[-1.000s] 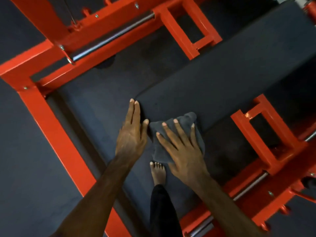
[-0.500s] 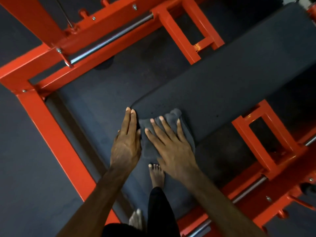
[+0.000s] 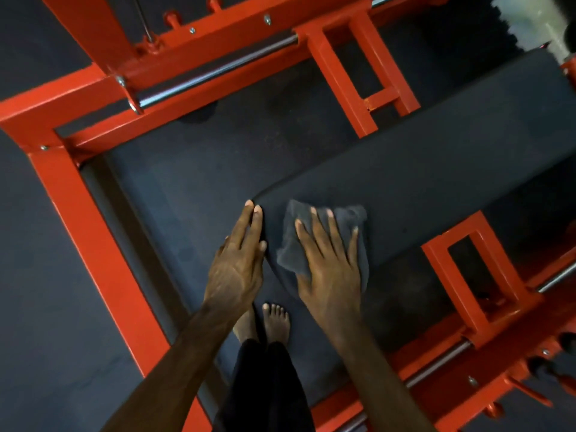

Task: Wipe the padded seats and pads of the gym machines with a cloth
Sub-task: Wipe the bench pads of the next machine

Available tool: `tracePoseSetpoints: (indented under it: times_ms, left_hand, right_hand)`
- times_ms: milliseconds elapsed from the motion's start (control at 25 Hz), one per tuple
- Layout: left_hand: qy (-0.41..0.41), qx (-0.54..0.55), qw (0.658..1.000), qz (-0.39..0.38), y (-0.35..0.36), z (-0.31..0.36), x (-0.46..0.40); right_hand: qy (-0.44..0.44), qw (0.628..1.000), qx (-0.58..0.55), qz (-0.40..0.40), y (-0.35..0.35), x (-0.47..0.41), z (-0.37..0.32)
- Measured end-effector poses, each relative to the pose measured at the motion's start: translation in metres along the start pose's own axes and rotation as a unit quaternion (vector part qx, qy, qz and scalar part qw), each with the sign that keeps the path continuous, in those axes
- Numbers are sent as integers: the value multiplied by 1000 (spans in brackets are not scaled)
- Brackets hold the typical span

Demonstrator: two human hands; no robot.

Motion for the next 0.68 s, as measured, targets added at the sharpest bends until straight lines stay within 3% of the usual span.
tracePoseSetpoints:
  times_ms: [80, 200, 280, 400, 480, 560, 680]
  left_hand:
    - [6, 8, 1000, 3, -3, 2, 1]
    - [8, 51, 999, -3, -7, -5, -2]
    - [9, 54, 998, -6, -9, -8, 1]
    - [33, 36, 999, -21, -10, -4, 5]
    - [26, 47, 998, -24, -11, -5, 5]
    - [-1, 63, 998, -26, -9, -6, 3]
    - [-5, 61, 998, -28, -7, -3, 4]
  right_hand:
    - [-22, 1000, 1, -20, 0, 36, -18]
    - [-122, 992, 4, -20, 0, -9, -32]
    - [-81, 997, 2, -14, -3, -35, -19]
    - [2, 1000, -11, -19, -4, 11, -4]
    - [-54, 998, -5, -31, -1, 20, -19]
    - [-118, 993, 10, -19, -1, -24, -32]
    - [-69, 997, 21, 3, -3, -66, -25]
Point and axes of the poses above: each hand's wrist, its own x-axis away from the middle knuckle, its own y-axis out of the palm, z = x × y, the point moved 6 cm from there along -x, towards the middle knuckle, and after that the axes turned 14 degrees about y, right-handed, at the moved point
